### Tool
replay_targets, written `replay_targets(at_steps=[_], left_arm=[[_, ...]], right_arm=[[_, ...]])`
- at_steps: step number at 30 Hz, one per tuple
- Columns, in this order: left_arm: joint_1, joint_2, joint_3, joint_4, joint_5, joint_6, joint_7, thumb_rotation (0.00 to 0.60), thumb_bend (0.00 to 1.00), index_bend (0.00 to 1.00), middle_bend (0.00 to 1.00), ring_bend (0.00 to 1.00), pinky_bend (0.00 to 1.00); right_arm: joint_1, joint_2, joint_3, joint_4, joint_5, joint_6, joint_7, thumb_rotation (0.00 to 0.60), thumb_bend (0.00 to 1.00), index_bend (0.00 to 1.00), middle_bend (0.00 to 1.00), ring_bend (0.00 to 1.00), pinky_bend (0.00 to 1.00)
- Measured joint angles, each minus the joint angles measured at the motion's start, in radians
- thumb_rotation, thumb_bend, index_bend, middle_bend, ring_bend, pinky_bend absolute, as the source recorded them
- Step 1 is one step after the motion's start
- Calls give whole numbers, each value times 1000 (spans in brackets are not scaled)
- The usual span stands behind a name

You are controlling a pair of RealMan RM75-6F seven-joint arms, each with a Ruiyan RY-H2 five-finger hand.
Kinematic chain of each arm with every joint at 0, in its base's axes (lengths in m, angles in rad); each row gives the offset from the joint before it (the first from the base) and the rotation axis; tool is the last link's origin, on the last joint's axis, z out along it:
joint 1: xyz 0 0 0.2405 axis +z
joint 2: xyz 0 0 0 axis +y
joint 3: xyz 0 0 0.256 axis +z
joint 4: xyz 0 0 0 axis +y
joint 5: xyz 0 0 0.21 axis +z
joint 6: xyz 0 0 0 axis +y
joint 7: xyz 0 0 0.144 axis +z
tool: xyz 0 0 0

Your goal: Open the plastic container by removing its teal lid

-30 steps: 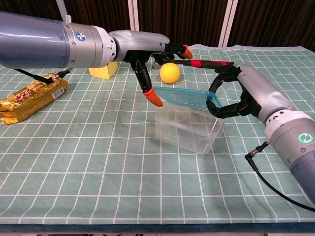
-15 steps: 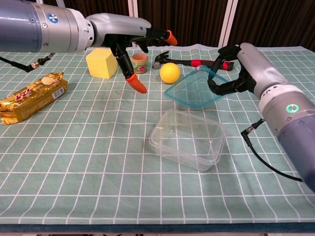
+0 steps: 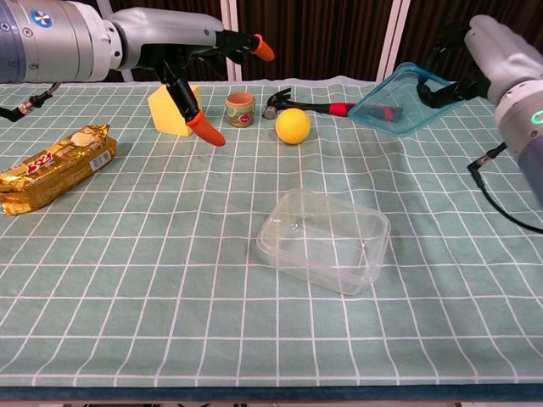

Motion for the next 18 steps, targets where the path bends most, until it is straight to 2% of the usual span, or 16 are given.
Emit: replay_targets(at_steps=[2, 4, 7, 9, 12, 18], left_arm=[[12, 2, 4, -5, 13, 7, -9, 600, 0, 0, 0, 0, 118], [25, 6, 10, -11, 22, 12, -20, 600, 0, 0, 0, 0, 118], [48, 13, 20, -22, 41, 28, -32, 600, 0, 0, 0, 0, 118], [65, 20, 29, -30, 59, 41, -38, 600, 0, 0, 0, 0, 117], [102, 39, 49, -48, 93, 68, -52, 600, 0, 0, 0, 0, 117], [190, 97, 100, -89, 173, 128, -100, 600, 0, 0, 0, 0, 117]], right_arm=[[-6, 32, -15, 11, -8, -4, -3, 600, 760, 531, 117, 0, 0], [-18, 60, -34, 13, -10, -6, -15, 600, 591, 285, 39, 0, 0], [-53, 108, -71, -3, -4, -8, -58, 600, 449, 37, 0, 0, 0], [-81, 147, -95, -33, 10, -7, -99, 600, 406, 0, 0, 0, 0], [-125, 211, -129, -98, 36, -3, -152, 600, 363, 0, 0, 0, 0], [-219, 346, -189, -251, 87, 19, -211, 600, 360, 0, 0, 0, 0]])
